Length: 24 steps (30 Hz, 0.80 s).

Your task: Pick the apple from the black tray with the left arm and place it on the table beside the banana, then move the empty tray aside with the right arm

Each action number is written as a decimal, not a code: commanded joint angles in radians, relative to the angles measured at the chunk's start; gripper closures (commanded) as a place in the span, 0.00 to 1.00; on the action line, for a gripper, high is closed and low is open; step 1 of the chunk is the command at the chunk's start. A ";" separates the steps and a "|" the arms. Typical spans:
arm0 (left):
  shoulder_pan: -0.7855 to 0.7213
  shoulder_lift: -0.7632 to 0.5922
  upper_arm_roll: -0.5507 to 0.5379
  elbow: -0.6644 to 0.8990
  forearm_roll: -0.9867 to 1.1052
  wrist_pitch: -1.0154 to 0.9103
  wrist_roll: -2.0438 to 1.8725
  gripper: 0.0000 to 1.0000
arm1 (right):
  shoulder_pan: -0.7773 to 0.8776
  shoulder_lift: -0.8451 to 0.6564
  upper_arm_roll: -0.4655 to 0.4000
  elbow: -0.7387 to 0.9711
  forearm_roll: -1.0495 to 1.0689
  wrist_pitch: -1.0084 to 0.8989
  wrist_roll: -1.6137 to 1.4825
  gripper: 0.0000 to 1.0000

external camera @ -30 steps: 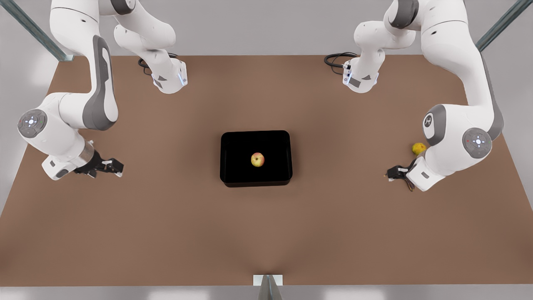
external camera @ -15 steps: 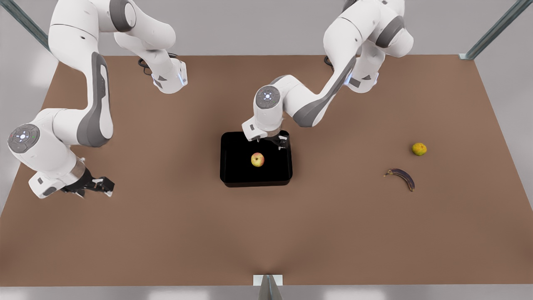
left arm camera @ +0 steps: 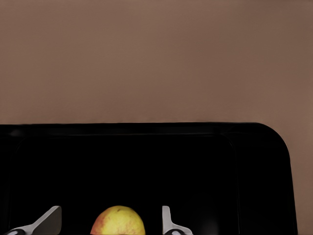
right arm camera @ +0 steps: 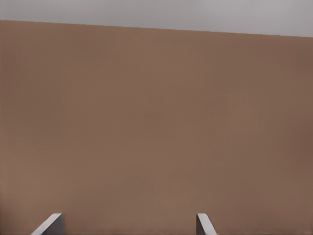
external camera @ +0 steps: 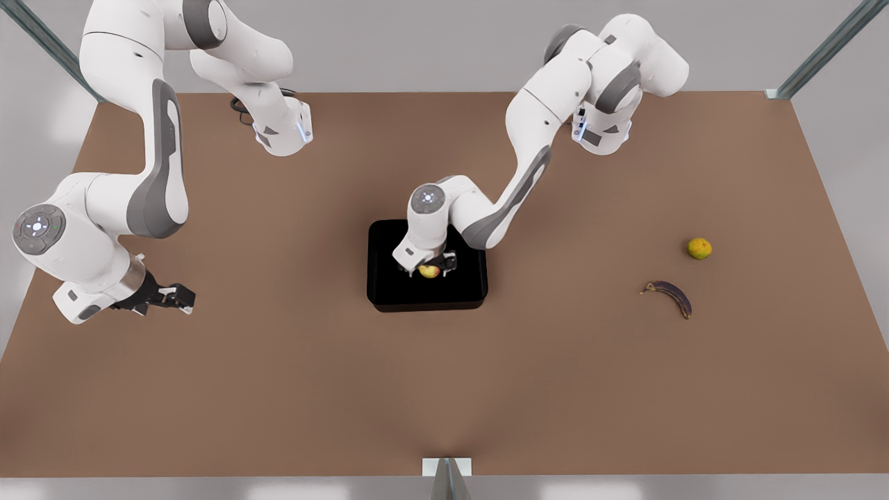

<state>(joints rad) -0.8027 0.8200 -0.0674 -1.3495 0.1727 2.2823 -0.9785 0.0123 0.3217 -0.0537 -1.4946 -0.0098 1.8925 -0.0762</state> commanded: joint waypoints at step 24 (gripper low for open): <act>-0.059 -0.016 0.005 -0.243 0.208 0.236 -0.388 0.00 | 0.000 -0.001 -0.002 0.001 0.002 -0.012 -0.002 0.00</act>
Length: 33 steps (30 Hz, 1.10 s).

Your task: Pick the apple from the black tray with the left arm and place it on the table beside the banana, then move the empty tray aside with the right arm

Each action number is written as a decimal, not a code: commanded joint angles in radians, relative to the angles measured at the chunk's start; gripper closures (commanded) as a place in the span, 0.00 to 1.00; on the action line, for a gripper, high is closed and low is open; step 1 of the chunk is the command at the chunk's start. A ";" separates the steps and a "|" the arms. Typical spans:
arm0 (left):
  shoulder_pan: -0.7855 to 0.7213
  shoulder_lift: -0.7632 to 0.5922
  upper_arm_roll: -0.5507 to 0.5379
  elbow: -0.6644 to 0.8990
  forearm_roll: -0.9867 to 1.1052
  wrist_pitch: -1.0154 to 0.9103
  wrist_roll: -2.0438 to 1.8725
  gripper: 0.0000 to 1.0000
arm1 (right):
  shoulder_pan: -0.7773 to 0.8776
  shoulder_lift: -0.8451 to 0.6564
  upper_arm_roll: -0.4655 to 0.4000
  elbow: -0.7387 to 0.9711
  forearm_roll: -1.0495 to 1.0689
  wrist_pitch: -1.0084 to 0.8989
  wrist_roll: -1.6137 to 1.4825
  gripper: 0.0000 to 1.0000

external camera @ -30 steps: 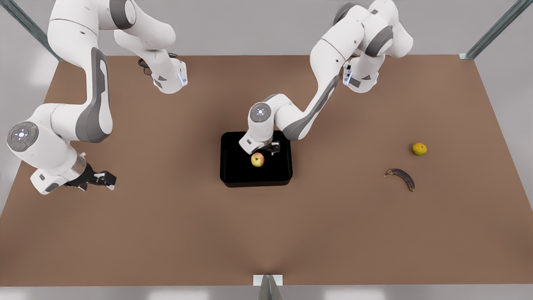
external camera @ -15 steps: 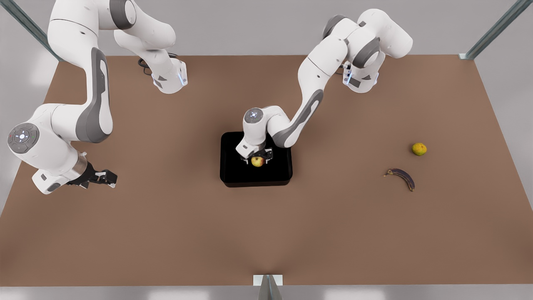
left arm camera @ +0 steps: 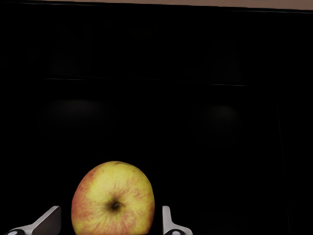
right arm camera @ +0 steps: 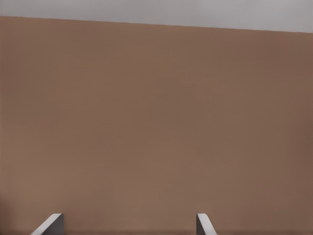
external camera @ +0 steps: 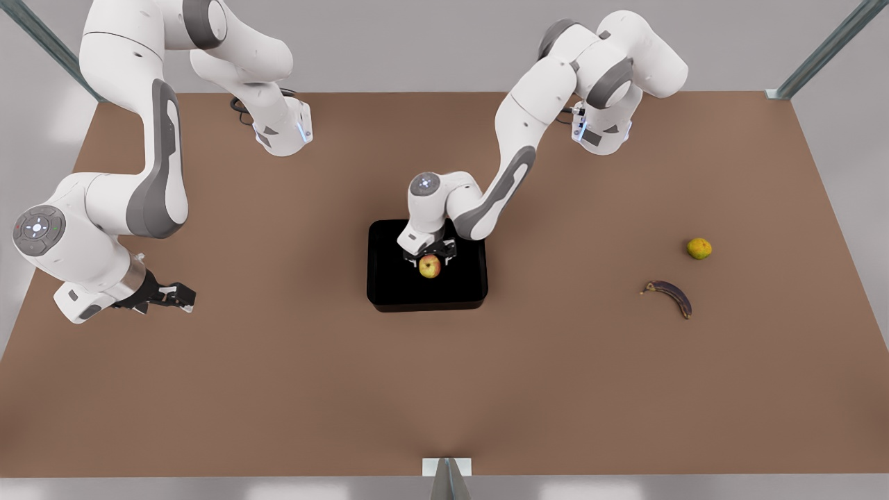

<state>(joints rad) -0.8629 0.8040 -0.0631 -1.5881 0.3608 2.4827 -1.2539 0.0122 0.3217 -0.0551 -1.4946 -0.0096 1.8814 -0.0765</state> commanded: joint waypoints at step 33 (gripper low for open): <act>0.605 -0.556 0.017 -0.069 -0.350 -0.568 1.116 0.00 | 0.491 0.060 0.041 0.100 0.086 -0.111 0.857 0.01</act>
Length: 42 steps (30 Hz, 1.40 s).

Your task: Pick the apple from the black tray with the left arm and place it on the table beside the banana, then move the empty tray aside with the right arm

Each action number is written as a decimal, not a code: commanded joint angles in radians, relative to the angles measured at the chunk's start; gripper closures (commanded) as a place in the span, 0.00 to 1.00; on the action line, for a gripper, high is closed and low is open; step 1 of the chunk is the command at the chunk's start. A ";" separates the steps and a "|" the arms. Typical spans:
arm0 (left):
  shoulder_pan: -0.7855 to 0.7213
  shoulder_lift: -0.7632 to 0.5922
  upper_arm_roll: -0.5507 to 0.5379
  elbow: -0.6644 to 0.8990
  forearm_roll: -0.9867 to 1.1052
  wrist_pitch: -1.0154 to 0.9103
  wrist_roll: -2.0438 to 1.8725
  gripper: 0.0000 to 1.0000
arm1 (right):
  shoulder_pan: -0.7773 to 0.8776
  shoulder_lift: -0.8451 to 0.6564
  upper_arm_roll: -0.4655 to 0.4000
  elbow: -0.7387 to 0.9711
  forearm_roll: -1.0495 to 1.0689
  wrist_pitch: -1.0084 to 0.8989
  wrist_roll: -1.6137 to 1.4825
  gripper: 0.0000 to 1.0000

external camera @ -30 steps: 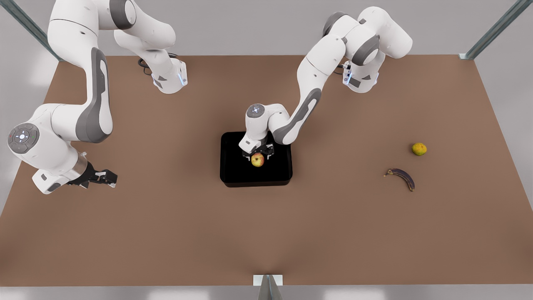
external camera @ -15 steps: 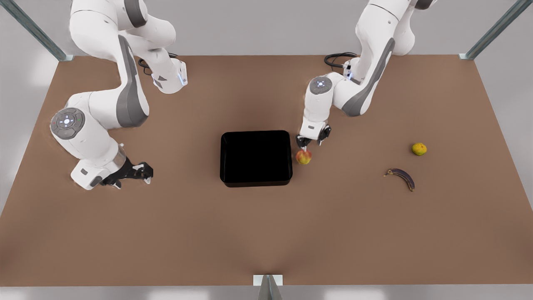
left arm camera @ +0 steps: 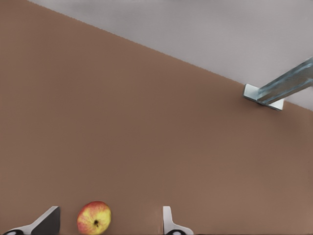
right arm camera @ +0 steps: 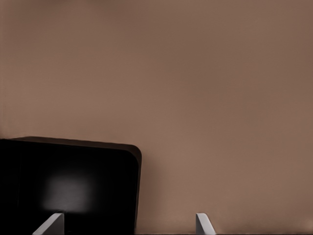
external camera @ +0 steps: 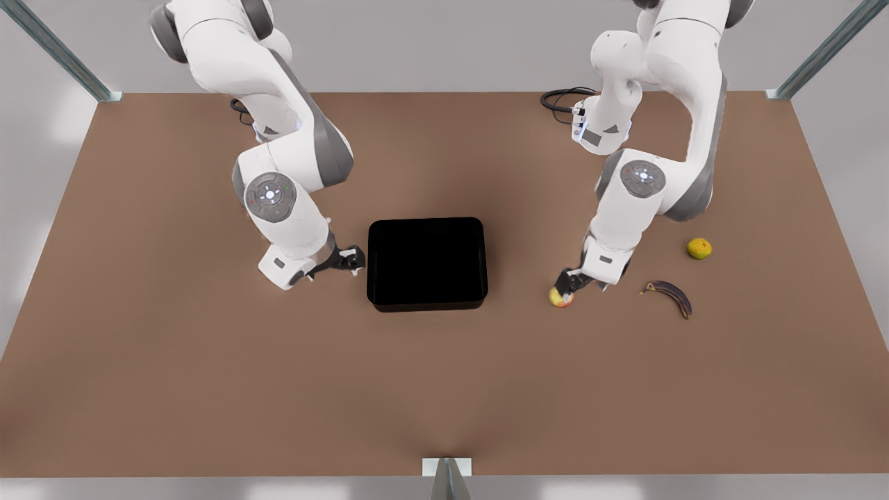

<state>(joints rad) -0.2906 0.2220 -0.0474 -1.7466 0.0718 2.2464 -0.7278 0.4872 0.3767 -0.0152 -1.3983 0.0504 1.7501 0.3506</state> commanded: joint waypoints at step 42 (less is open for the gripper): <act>0.079 0.138 0.006 0.199 -0.058 -0.352 0.720 0.00 | 0.073 0.008 0.037 -0.723 0.023 0.809 0.257 0.34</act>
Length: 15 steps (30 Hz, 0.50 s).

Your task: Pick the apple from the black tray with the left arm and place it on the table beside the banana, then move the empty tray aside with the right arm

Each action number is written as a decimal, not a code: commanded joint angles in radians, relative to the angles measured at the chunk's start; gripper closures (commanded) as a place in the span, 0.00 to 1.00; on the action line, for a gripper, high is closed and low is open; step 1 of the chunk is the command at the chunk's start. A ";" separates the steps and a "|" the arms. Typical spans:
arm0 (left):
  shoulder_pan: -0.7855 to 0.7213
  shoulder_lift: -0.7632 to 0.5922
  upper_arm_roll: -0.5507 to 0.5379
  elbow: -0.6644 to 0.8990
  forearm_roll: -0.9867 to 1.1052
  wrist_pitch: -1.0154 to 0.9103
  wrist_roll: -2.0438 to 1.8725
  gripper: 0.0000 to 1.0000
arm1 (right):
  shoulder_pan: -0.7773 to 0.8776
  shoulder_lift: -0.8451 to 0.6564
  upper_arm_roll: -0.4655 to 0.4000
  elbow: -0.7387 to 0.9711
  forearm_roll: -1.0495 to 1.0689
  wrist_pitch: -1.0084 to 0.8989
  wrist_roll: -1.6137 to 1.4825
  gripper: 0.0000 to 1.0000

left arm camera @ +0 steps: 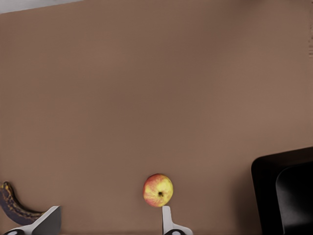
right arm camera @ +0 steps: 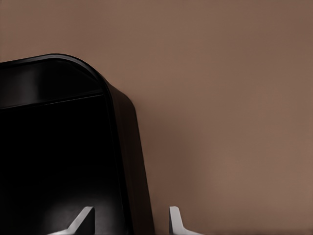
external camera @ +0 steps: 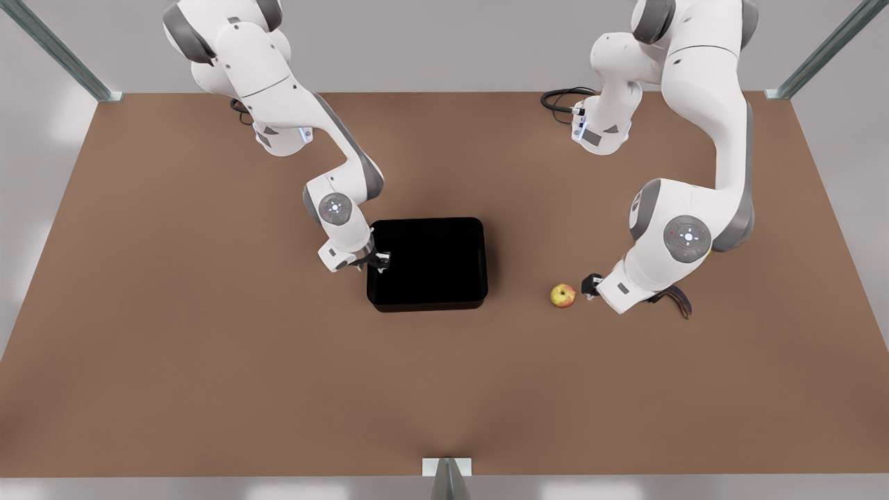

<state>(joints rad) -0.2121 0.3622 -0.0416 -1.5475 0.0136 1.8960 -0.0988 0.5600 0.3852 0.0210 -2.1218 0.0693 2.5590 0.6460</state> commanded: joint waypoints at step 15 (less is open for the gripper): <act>0.114 -0.147 0.003 0.040 -0.047 -0.207 0.088 0.00 | -0.008 -0.083 -0.001 0.023 0.006 -0.135 -0.089 0.79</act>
<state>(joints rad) -0.0971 0.2154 -0.0375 -1.5085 -0.0344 1.7030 -0.0492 0.5542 0.3195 0.0201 -2.1016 0.0776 2.5101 0.6073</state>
